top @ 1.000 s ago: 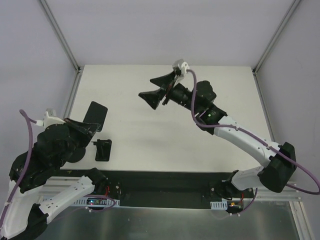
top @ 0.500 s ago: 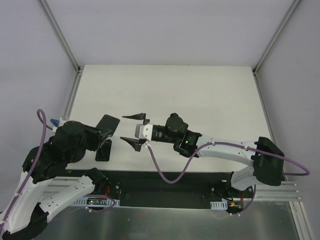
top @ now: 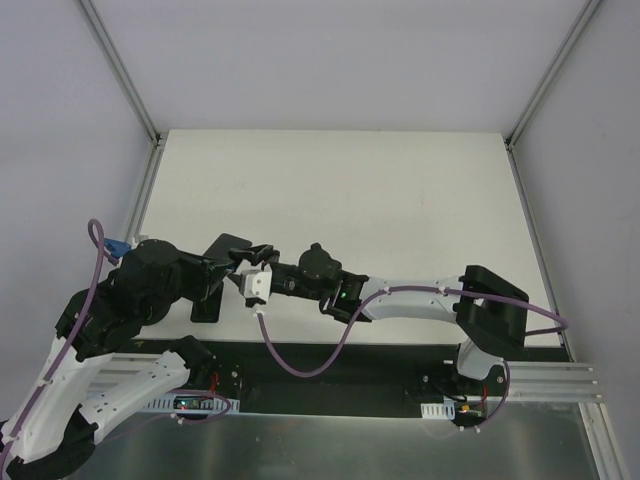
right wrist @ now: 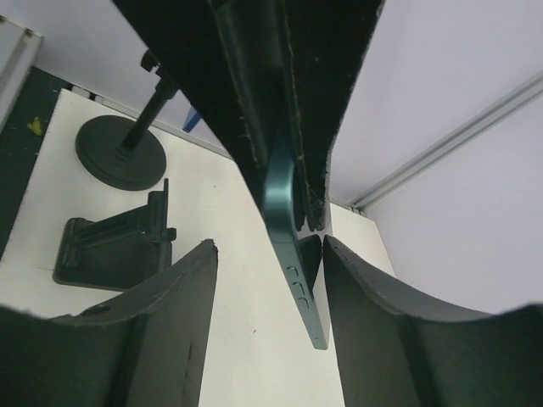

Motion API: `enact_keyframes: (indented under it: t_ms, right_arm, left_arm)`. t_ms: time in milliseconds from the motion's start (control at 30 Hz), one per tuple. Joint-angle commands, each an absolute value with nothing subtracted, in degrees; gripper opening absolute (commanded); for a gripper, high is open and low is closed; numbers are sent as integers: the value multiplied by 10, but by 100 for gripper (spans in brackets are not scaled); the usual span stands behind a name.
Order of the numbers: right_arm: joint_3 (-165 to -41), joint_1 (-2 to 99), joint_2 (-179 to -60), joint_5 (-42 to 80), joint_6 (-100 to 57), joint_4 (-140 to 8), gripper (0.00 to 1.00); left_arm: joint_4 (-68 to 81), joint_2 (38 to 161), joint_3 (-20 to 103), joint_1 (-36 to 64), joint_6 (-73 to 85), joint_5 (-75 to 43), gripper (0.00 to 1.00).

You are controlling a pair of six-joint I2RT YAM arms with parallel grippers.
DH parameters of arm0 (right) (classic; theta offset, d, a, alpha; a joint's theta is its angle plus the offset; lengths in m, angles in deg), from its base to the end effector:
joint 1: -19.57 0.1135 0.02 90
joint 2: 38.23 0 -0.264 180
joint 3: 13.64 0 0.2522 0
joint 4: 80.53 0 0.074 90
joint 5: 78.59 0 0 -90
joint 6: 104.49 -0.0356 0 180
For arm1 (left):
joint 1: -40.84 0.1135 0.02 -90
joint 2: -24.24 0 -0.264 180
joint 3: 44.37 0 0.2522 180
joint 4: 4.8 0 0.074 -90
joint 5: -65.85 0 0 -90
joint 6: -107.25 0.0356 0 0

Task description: Place the phone on the phone stand

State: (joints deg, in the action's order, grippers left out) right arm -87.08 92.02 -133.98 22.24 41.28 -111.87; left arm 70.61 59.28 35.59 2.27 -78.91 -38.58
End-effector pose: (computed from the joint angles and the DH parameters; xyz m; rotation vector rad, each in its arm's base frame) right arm 0.1104 0.3714 0.2975 -1.3442 0.4774 0.3739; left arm 0.0649 -0.0404 0.3881 -1.2524 1.9334 -1.1003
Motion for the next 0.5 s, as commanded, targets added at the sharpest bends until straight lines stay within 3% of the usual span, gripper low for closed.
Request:
enact_keyframes:
  t_ms: [0,167,233,300,467]
  right_arm:
    - [-901,932,-1347,158,423,-1191,52]
    - [-900,937,-1348,119,418,-1203,43]
    - [-899,938,-1351,118,420,-1211,33]
    - [-897,940,-1353,97,421,-1220,15]
    - [-903,954,-1367,81,428,-1236,1]
  left_arm:
    - [663,588,355,22,-814,-384,0]
    - [663,580,350,23,-817,-391,0]
    - [663,575,349,23,-818,-396,0]
    - [664,574,349,23,-816,-400,0]
    - [659,564,343,23,-817,-411,0]
